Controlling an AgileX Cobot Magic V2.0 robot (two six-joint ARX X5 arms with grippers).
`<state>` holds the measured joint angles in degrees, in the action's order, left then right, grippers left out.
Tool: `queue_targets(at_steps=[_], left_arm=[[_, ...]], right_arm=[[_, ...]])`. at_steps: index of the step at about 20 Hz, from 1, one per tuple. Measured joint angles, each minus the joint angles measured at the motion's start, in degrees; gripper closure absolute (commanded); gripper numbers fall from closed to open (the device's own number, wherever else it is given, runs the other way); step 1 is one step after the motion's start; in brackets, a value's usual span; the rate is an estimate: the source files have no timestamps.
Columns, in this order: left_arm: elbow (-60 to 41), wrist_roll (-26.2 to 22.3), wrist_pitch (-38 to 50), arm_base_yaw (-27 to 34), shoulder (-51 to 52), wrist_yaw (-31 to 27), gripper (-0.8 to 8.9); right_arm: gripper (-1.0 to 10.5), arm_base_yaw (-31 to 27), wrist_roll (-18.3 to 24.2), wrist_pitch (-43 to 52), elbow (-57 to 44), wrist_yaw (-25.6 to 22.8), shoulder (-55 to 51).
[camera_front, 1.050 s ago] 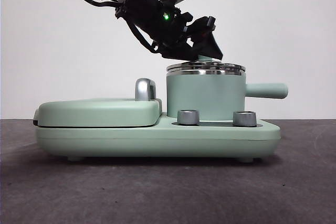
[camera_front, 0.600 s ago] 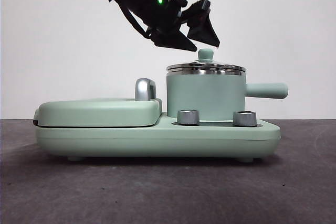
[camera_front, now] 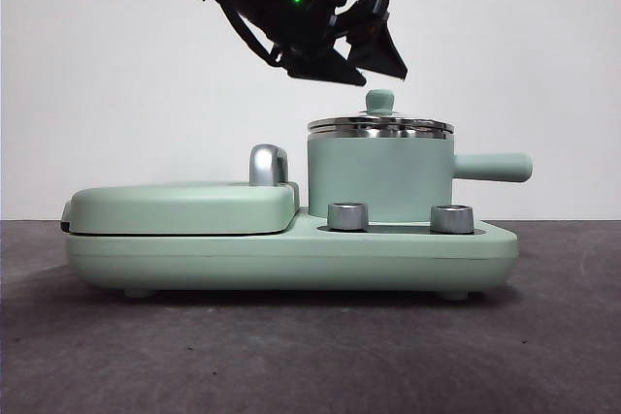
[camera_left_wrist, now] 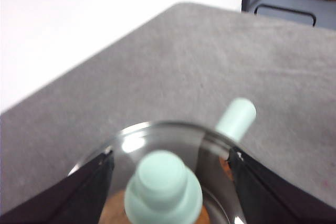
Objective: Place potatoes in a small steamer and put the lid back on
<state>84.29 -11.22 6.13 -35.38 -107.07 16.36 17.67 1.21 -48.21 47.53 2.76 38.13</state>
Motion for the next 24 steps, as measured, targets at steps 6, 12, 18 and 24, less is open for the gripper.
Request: queue_targets(at_steps=[6, 12, 18, 24], left_arm=[[0.00, 1.42, 1.38, 0.00, 0.00, 0.00, 4.75], [-0.31, 6.12, -14.67, 2.93, 8.90, 0.15, 4.75], [-0.87, 8.35, -29.92, 12.11, 24.35, 5.11, 4.75], [-12.74, 9.88, -31.78, 19.65, 42.32, 5.70, 4.75]], right_arm=[[6.1, 0.00, 0.00, 0.07, 0.00, 0.00, 0.00], [6.1, 0.00, 0.00, -0.44, 0.00, 0.00, 0.00], [6.1, 0.00, 0.00, -0.44, 0.00, 0.15, 0.00], [6.1, 0.00, 0.00, -0.57, 0.00, 0.26, 0.00]])
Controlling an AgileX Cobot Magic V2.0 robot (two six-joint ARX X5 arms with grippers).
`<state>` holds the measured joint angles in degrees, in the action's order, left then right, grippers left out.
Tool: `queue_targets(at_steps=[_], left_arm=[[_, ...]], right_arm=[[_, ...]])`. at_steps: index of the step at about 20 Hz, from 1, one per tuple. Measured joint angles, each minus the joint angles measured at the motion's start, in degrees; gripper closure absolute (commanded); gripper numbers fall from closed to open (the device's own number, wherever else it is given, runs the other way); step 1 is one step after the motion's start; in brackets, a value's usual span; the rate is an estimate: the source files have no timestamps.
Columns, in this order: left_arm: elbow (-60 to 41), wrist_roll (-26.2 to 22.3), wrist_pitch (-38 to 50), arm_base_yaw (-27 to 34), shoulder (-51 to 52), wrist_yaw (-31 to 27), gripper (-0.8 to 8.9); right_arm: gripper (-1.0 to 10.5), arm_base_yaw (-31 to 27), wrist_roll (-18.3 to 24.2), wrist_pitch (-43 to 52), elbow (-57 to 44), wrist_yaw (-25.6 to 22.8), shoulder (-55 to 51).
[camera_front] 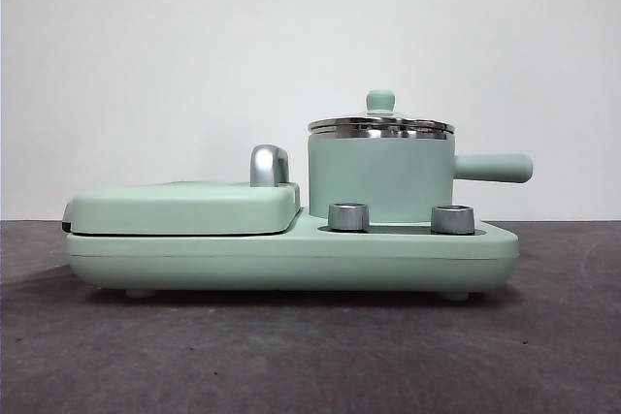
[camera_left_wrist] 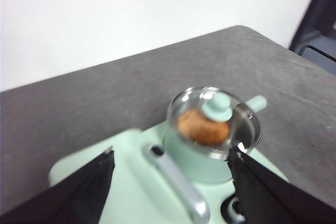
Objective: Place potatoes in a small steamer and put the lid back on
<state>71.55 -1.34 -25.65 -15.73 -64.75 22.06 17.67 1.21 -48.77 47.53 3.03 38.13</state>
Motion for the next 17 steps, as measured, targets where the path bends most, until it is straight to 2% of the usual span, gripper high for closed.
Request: queue_targets(at_steps=[3, 8, 10, 14, 16, 17], left_arm=[[-9.77, 2.64, -0.28, 2.86, 9.01, 0.00, 4.75], [-24.90, 9.68, -1.27, 5.09, 22.18, -0.02, 4.74], [-27.10, 12.63, -4.76, 5.11, 24.00, -0.04, 4.74], [-27.10, 15.47, -10.82, 5.11, 23.98, -0.02, 4.87], [-27.10, 15.85, -11.17, 5.11, 23.98, -0.02, 7.85], [-27.10, 16.02, -11.15, 5.11, 24.00, -0.02, 8.08]], right_arm=[[6.1, 0.00, 0.00, -0.33, 0.00, 0.00, 0.00], [6.1, 0.00, 0.00, -0.35, 0.00, 0.00, 0.00], [6.1, 0.00, 0.00, -0.68, 0.00, 0.00, 0.00], [6.2, 0.00, 0.00, -1.16, 0.00, 0.00, 0.00], [9.4, 0.00, -0.17, -1.16, 0.00, 0.02, 0.00], [9.3, 0.00, -0.13, -1.16, 0.00, 0.00, 0.00]])
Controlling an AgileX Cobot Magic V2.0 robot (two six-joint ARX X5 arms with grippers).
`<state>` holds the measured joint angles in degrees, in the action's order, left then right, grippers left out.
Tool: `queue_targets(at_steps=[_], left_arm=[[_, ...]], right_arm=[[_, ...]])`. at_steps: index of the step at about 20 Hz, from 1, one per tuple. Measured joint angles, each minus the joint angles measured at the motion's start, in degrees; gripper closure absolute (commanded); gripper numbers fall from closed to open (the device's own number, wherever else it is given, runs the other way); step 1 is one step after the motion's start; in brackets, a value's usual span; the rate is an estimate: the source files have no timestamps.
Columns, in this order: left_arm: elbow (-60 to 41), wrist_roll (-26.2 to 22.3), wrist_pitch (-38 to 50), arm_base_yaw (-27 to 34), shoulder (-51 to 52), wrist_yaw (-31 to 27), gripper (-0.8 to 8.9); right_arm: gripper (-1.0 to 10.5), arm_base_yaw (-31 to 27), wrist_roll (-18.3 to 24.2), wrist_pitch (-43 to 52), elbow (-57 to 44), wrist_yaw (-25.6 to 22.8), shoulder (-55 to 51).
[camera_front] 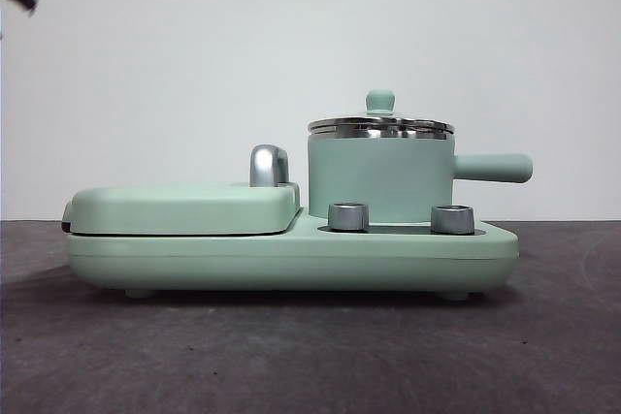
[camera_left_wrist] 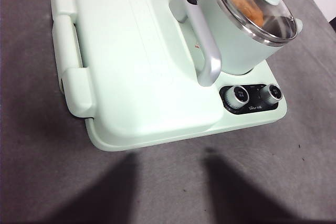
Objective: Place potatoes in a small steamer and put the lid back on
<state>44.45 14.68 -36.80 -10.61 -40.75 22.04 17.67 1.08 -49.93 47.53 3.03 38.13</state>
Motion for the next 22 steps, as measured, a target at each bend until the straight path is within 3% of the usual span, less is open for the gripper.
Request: queue_targets(at_steps=[12, 14, 16, 18, 22], left_arm=[[0.00, 0.09, -0.04, 0.00, 0.28, 0.00, 8.08], [-0.59, -4.07, 2.10, 0.31, 1.55, -0.24, 8.08], [-4.85, -9.84, 11.39, 1.22, 6.47, -1.62, 8.08], [-12.26, -12.94, 20.20, 3.54, 13.90, -6.34, 8.07], [-26.62, -14.40, 26.47, 9.70, 28.48, -20.50, 8.07]], right_arm=[[9.3, 0.00, -0.02, 0.61, 0.00, -0.02, 0.00], [9.3, 0.00, -0.02, 0.63, 0.00, -0.02, 0.00], [9.3, 0.00, -0.02, 0.63, 0.00, -0.02, 0.00], [9.3, 0.00, -0.02, 0.63, 0.00, -0.02, 0.00], [9.3, 0.00, -0.02, 0.63, 0.00, -0.02, 0.00]])
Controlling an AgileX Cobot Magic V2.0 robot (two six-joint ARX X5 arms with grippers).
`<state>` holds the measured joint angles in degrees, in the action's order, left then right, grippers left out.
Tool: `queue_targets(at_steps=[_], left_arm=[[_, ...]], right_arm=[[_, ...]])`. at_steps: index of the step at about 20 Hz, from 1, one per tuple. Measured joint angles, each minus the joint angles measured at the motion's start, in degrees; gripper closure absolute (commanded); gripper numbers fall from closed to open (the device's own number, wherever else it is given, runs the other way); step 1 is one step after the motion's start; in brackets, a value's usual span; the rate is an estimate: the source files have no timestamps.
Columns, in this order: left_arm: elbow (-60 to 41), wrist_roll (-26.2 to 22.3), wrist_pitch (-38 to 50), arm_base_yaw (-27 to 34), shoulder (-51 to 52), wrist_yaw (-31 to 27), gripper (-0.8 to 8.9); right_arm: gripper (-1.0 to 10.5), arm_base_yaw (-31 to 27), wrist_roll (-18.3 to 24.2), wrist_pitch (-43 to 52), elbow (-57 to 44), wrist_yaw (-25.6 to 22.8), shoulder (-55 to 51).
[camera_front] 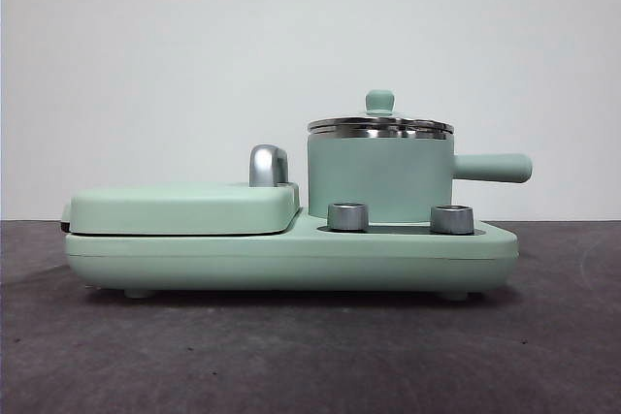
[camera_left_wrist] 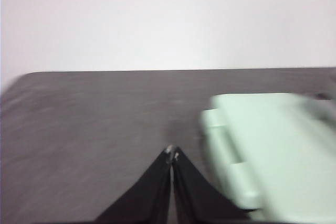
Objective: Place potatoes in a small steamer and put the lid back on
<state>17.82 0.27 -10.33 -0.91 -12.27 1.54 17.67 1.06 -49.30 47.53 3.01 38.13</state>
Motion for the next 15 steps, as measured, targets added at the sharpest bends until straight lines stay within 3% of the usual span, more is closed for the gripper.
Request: queue_targets(at_steps=[7, 9, 15], left_arm=[[-15.26, 2.89, 2.58, 0.79, 12.00, -0.13, 8.08], [-15.98, 3.87, 1.55, 0.37, 11.89, -0.13, 8.08], [-15.98, 0.33, 0.28, -4.44, 12.02, -0.09, 8.08]], right_arm=[[9.3, 0.00, 0.00, 0.00, 0.00, 0.00, 0.00], [9.3, 0.00, 0.00, 0.11, 0.00, 0.00, 0.00], [9.3, 0.00, 0.00, 0.28, 0.00, 0.00, 0.00]])
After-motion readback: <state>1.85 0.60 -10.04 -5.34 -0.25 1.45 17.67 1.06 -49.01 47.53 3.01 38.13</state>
